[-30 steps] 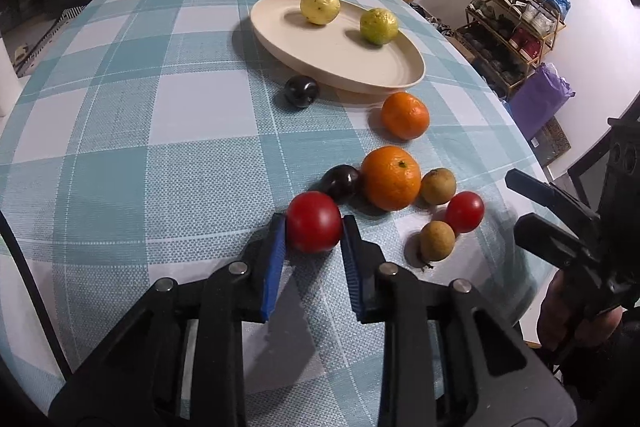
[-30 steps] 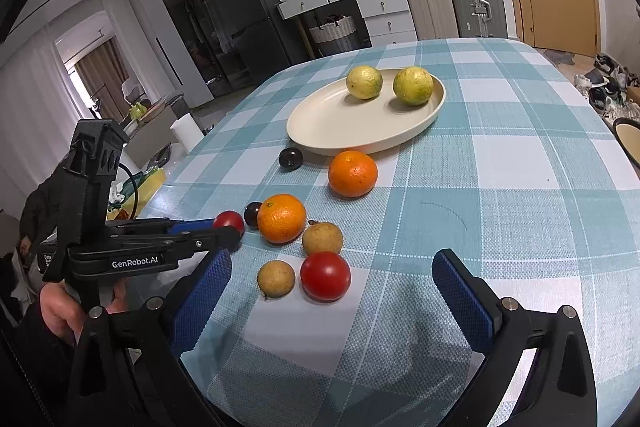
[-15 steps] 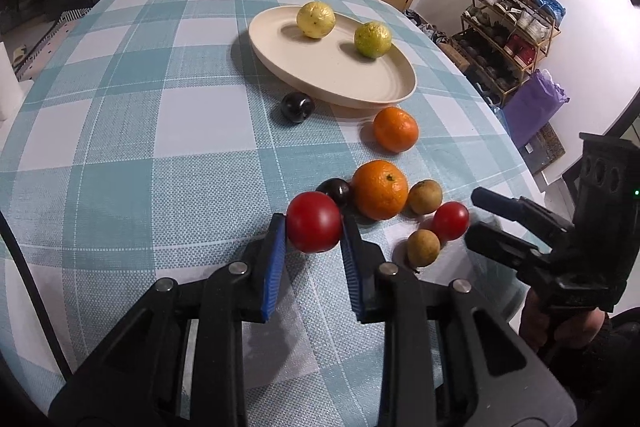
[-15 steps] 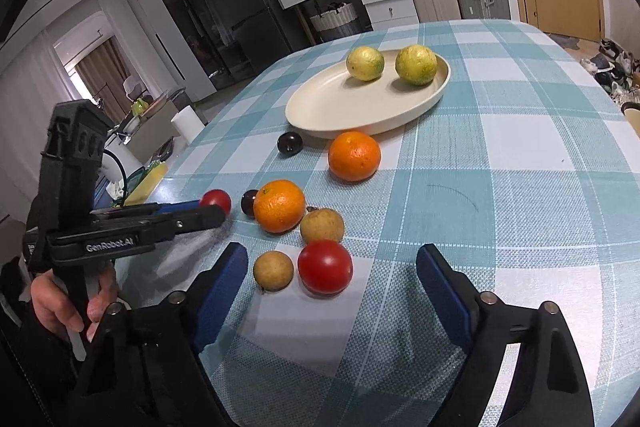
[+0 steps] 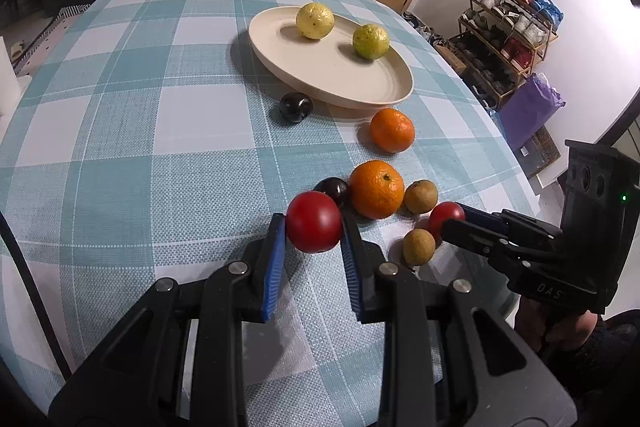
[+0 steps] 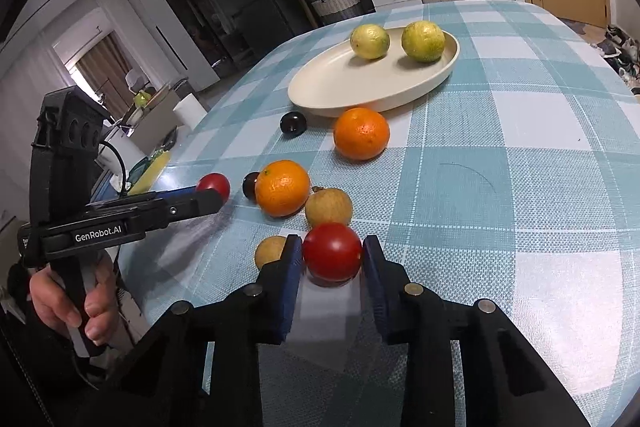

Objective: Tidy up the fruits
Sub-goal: 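Close the right gripper on the other red tomato while the left gripper holds its tomato, then carry both red tomatoes onto the cream plate and open both grippers, then lift both open grippers away from the plate toward the remaining fruits, then lower the left gripper onto a dark plum and close it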

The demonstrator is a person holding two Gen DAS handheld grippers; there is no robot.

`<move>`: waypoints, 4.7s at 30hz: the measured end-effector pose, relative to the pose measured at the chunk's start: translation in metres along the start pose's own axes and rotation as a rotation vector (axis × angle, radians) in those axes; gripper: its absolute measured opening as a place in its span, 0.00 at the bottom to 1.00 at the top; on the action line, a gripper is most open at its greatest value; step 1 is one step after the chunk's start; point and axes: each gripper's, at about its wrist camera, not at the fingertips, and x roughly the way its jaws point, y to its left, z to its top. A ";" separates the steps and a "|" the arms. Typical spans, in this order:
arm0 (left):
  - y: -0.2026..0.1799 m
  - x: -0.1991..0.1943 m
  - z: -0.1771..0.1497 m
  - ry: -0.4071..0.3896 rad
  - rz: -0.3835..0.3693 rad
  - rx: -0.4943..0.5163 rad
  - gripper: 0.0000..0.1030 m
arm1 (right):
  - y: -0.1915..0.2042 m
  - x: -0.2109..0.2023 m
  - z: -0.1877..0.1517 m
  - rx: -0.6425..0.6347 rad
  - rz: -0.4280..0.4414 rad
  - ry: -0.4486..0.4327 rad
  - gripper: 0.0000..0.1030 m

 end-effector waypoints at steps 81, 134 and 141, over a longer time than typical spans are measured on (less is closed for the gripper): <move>0.025 0.097 0.214 -0.036 0.019 -0.067 0.64 | -0.043 0.059 0.193 -0.026 -0.059 -0.178 0.65; -0.001 -0.001 0.055 -0.017 0.142 -0.010 0.99 | 0.010 -0.040 0.084 -0.040 -0.099 -0.225 0.90; -0.004 0.007 0.043 0.034 0.152 0.083 0.99 | 0.007 -0.041 0.079 -0.035 -0.103 -0.216 0.90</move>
